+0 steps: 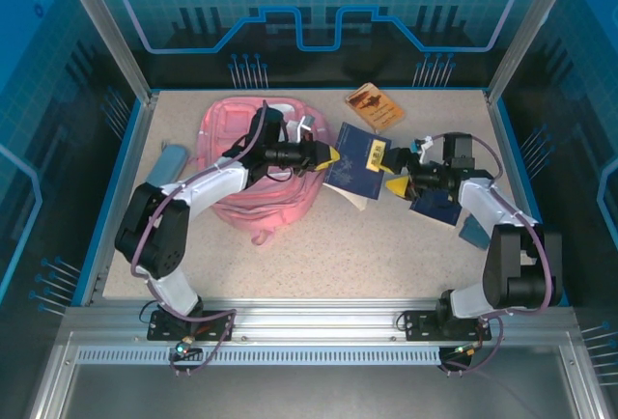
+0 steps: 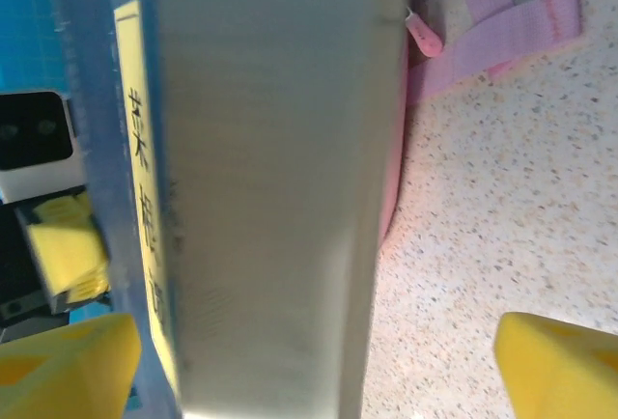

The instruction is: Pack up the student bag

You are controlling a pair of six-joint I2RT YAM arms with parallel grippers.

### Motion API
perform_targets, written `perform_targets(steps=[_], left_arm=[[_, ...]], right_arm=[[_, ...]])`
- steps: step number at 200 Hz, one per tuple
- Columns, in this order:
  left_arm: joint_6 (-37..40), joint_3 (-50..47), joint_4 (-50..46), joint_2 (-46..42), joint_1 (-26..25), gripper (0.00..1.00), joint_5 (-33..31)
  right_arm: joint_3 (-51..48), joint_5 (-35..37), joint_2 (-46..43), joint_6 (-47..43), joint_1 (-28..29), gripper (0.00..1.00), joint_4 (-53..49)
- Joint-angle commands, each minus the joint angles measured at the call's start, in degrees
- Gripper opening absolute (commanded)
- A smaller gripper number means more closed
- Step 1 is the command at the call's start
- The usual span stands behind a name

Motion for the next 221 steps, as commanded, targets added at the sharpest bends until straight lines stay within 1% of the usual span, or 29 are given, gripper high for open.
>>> perform_targets(steps=[1,32,44,54,61,63,64,68,80,94,124,147,152,156,172,186,194,221], left_arm=[[-4.48,-0.40,5.19,-3.34,0.32,0.00,0.70],[-9.42,-0.84,10.50,-4.35,0.37,0.00,1.24],[-10.23,-0.60,10.65,-4.52,0.42,0.00,1.20],[-9.88,-0.49,9.71,-4.79,0.61,0.00,0.60],[-9.61,-0.53,8.73,-5.10,0.79,0.00,0.03],[-9.50,-0.56,8.40,-5.21,0.87,0.00,-0.13],[-9.44,-0.61,8.30,-5.23,0.95,0.00,-0.18],[-9.33,-0.74,7.84,-5.49,1.16,0.00,-0.50],[-9.12,-1.68,7.29,-6.37,1.97,0.00,-1.45],[-9.25,-2.96,7.56,-7.42,2.68,0.00,-1.98],[-7.51,-4.82,5.19,-9.47,2.95,0.00,-2.78],[-7.09,-6.32,3.96,-10.97,2.91,0.00,-3.47],[-7.15,-6.66,3.96,-11.35,2.96,0.03,-3.57],[-7.41,-7.04,3.98,-11.63,3.00,0.08,-3.66],[-8.31,-8.65,4.57,-13.03,2.87,0.32,-3.95],[-9.96,-10.94,6.88,-14.50,2.20,0.50,-4.32],[-10.55,-12.21,8.22,-15.27,1.73,0.54,-4.48],[-11.47,-15.69,9.33,-18.15,-0.30,0.58,-7.18]], right_arm=[[-0.66,-1.62,-0.17,9.94,2.50,1.00,12.75],[0.06,-3.36,1.31,17.78,5.67,1.00,22.44],[0.79,-3.84,1.95,19.41,6.89,0.99,23.64],[0.80,-3.90,2.08,20.97,7.56,0.96,27.02],[0.48,-4.03,2.00,21.73,7.93,0.90,28.45],[0.32,-4.13,1.87,22.21,8.03,0.86,29.29],[0.32,-4.13,1.87,22.21,8.03,0.86,29.29],[0.01,-4.28,1.69,22.82,8.08,0.79,30.74],[-1.11,-4.29,0.76,24.10,8.05,0.68,33.49],[-1.67,-4.35,-0.71,24.35,8.05,0.57,33.93],[-2.07,-3.90,-3.05,24.49,8.37,0.40,32.83],[-1.41,-3.83,-3.94,24.95,8.98,0.19,31.15],[-1.39,-3.44,-4.24,25.30,9.14,0.15,31.12],[-1.42,-3.17,-4.36,25.49,9.33,0.13,31.24],[-1.51,-1.20,-5.26,26.14,10.18,0.08,31.36],[-1.99,1.41,-5.66,27.33,10.89,0.05,32.17],[-2.65,2.96,-5.77,28.80,11.29,0.05,34.03],[-3.68,8.59,-5.43,33.08,12.73,0.05,38.65]])
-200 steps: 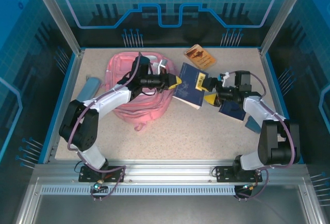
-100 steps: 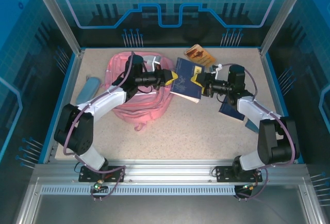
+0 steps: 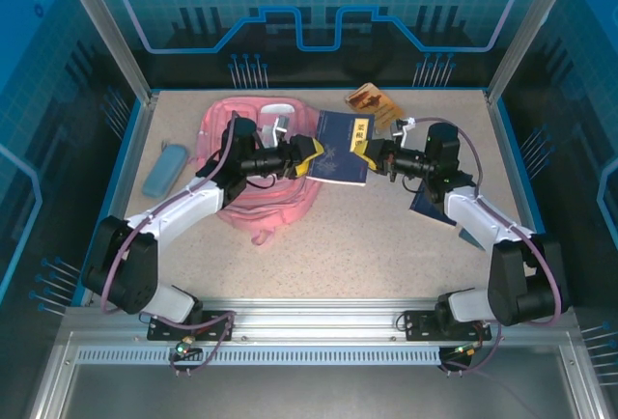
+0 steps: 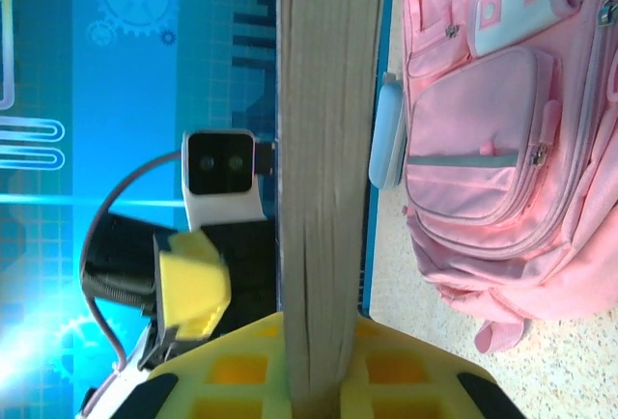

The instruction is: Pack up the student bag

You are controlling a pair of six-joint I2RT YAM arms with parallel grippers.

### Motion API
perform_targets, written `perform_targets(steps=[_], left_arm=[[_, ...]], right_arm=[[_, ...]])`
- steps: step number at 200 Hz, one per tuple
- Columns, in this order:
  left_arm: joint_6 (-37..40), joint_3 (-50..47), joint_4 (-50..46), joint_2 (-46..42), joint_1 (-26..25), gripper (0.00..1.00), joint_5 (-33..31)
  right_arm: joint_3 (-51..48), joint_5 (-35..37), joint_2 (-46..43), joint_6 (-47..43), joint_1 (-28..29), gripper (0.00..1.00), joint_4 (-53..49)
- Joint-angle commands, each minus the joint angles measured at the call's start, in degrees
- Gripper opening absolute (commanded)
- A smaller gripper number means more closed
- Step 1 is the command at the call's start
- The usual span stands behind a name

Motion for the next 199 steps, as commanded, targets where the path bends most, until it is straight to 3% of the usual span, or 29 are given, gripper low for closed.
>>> perform_targets(steps=[1,47,77,126,140,158,169,186,199], left_arm=[[-1.45,-2.75,2.96,-3.63,-2.00,0.59,-2.37],[-4.78,-7.09,6.58,-6.62,-5.56,0.61,-13.87],[-6.69,-8.31,11.09,-6.20,-5.75,0.56,-19.60],[-8.68,-9.16,12.01,-5.66,-5.12,0.24,-25.92],[-8.60,-9.66,10.78,-5.98,-4.04,0.13,-26.75],[-7.60,-9.84,7.28,-7.05,-1.10,0.08,-26.26],[-6.08,-9.66,3.25,-8.45,1.08,0.07,-25.37],[-1.49,-8.91,-5.49,-11.96,5.03,0.07,-25.13],[3.12,-7.27,-14.70,-15.10,8.47,0.07,-25.63]], right_arm=[[-1.04,6.23,-1.00,4.70,1.63,0.05,6.39],[0.23,13.01,0.54,7.81,4.57,0.05,7.15],[1.68,15.65,1.86,7.46,7.86,0.05,5.70],[3.33,18.43,3.44,6.94,10.69,0.07,4.12],[5.24,18.15,3.84,3.34,10.96,0.19,-0.61],[10.02,19.11,3.85,-7.75,11.79,0.55,-15.42],[14.89,23.21,4.43,-18.52,13.21,0.70,-28.84],[22.45,33.59,7.07,-34.02,16.63,0.80,-45.13],[26.43,39.71,9.63,-41.01,19.04,0.82,-51.36]])
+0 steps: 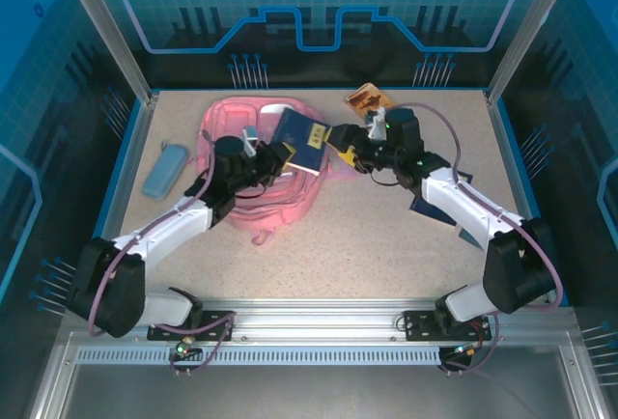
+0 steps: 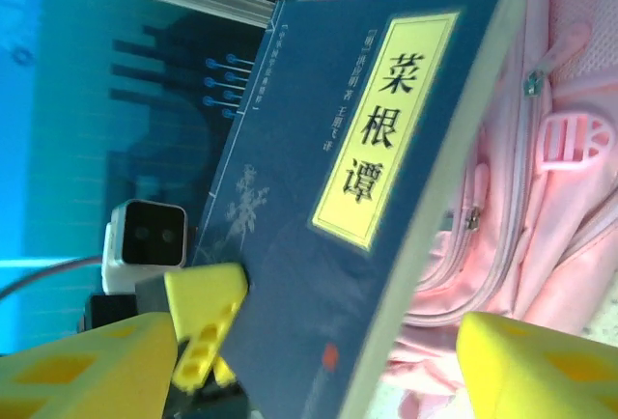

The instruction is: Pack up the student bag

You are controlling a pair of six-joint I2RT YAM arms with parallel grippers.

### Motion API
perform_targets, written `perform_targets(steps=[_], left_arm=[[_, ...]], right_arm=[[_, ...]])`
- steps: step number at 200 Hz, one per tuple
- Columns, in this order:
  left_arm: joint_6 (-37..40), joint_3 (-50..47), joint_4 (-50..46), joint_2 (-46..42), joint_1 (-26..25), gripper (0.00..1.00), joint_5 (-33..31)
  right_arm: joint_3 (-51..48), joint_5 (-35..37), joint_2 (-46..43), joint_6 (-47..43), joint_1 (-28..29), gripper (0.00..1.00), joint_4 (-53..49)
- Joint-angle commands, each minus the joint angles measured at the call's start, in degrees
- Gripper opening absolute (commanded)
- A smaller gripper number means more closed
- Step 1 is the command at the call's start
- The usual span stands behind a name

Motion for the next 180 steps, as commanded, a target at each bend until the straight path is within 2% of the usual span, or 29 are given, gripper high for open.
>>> perform_targets(steps=[1,19,45,74,124,149,180], left_arm=[[9.42,2.19,-15.04,-7.30,5.49,0.07,-1.65],[14.92,4.07,-25.48,-11.38,10.78,0.09,-2.91],[20.29,6.17,-36.26,-15.16,18.13,0.10,-2.31],[23.32,7.22,-42.09,-18.01,23.44,0.11,-1.15],[25.85,7.41,-46.96,-20.61,24.71,0.11,-1.09],[25.46,6.49,-46.95,-21.28,24.66,0.11,-0.43],[24.87,5.89,-47.00,-22.12,24.67,0.11,-0.38]], right_arm=[[8.77,14.74,4.14,-24.21,5.24,0.82,-25.45],[13.22,18.71,9.39,-27.48,7.36,0.81,-30.25],[17.14,13.69,16.58,-22.86,8.80,0.74,-27.85],[24.51,11.24,25.38,-15.14,11.82,0.70,-26.78],[34.87,7.89,37.86,-4.70,14.35,0.61,-26.45],[37.66,9.41,40.46,-2.63,14.53,0.58,-29.30],[37.78,12.50,41.31,-0.31,14.55,0.59,-32.78]])
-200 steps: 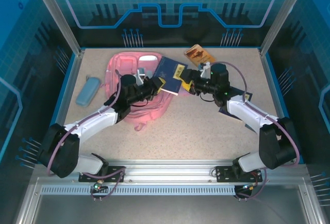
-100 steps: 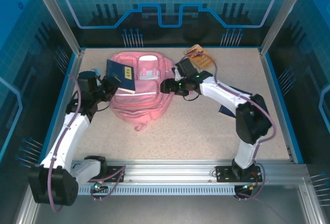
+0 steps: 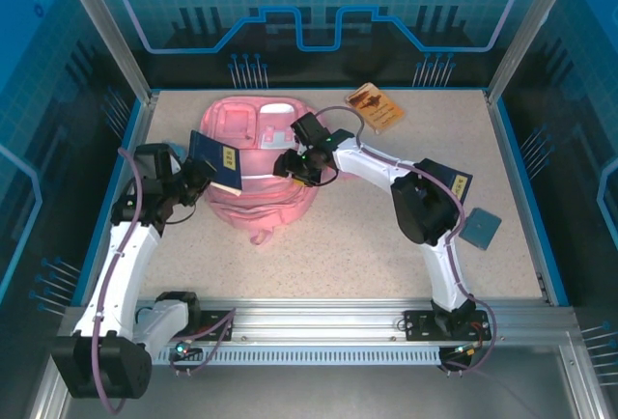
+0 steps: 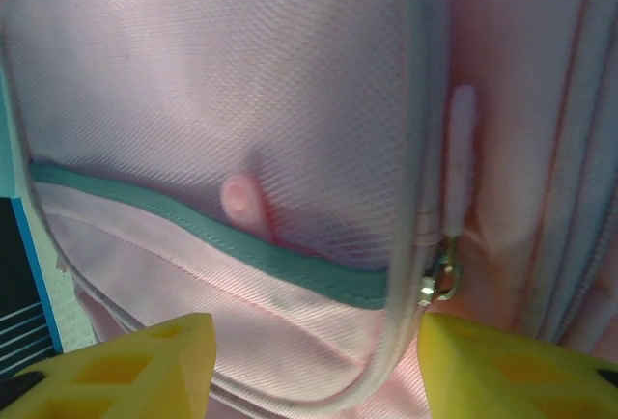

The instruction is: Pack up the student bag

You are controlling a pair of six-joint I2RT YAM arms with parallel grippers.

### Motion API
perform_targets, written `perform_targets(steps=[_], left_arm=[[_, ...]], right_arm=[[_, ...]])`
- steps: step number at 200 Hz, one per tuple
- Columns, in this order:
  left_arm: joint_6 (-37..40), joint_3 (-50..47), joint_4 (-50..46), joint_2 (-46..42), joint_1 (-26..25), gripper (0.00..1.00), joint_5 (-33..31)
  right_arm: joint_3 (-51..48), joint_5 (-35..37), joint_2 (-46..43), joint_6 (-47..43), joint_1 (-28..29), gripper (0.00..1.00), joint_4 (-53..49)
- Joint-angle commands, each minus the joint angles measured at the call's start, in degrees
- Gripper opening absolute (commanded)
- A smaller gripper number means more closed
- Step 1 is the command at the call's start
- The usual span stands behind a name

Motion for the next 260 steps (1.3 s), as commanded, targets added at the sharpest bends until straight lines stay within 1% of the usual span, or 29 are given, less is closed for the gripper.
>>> perform_targets(steps=[1,14,30,53,60,76,80,81,88,102,120,148,172,213,260], left_arm=[[0.94,0.47,0.00,-1.98,0.57,0.11,1.52],[1.04,0.27,-0.15,-2.29,0.57,0.11,1.44],[0.95,0.15,-0.29,-2.37,0.58,0.11,1.51],[0.67,-0.19,-0.29,-2.67,0.56,0.11,1.99],[0.60,-0.36,-0.45,-2.92,0.59,0.11,2.01],[0.50,-0.64,-0.96,-3.62,0.57,0.11,2.21],[0.48,-0.70,-1.19,-3.81,0.56,0.11,2.21],[0.45,-0.72,-1.26,-3.89,0.56,0.11,2.25],[0.48,-0.89,-1.66,-4.23,0.56,0.11,2.50],[0.53,-1.25,-2.49,-5.02,0.56,0.11,3.51],[1.28,-1.26,-3.70,-5.93,0.56,0.11,6.12],[2.09,-1.34,-4.92,-7.51,0.47,0.10,11.92],[2.00,-1.84,-5.47,-9.57,0.14,0.10,15.76],[2.94,-2.21,-7.85,-11.26,-1.30,0.10,18.35],[3.63,-3.60,-5.84,-11.00,-4.55,0.10,21.27]], right_arm=[[1.48,2.60,1.57,3.72,0.41,0.59,-4.73],[0.65,2.17,1.70,4.37,0.36,0.59,-3.87],[0.34,-0.31,2.58,5.49,0.41,0.58,-2.64],[0.50,-4.75,4.04,7.36,0.39,0.54,1.25],[0.58,-6.27,4.52,8.09,0.25,0.51,2.58],[0.87,-8.61,5.26,9.69,-0.14,0.39,5.97],[0.91,-8.91,5.26,9.99,-0.23,0.37,6.53],[0.87,-9.01,5.26,10.17,-0.25,0.34,6.88],[0.83,-9.38,5.14,10.75,-0.49,0.30,7.80],[0.08,-10.29,3.99,12.40,-1.07,0.18,11.17],[-1.70,-12.53,1.77,15.70,-2.16,0.12,18.19],[-2.89,-16.99,-0.20,23.62,-4.27,0.11,32.17],[-0.58,-19.10,0.53,29.70,-5.62,0.11,39.88],[3.52,-19.57,2.18,36.72,-7.39,0.09,45.65],[3.09,-17.16,-0.26,39.53,-9.78,0.08,49.13]])
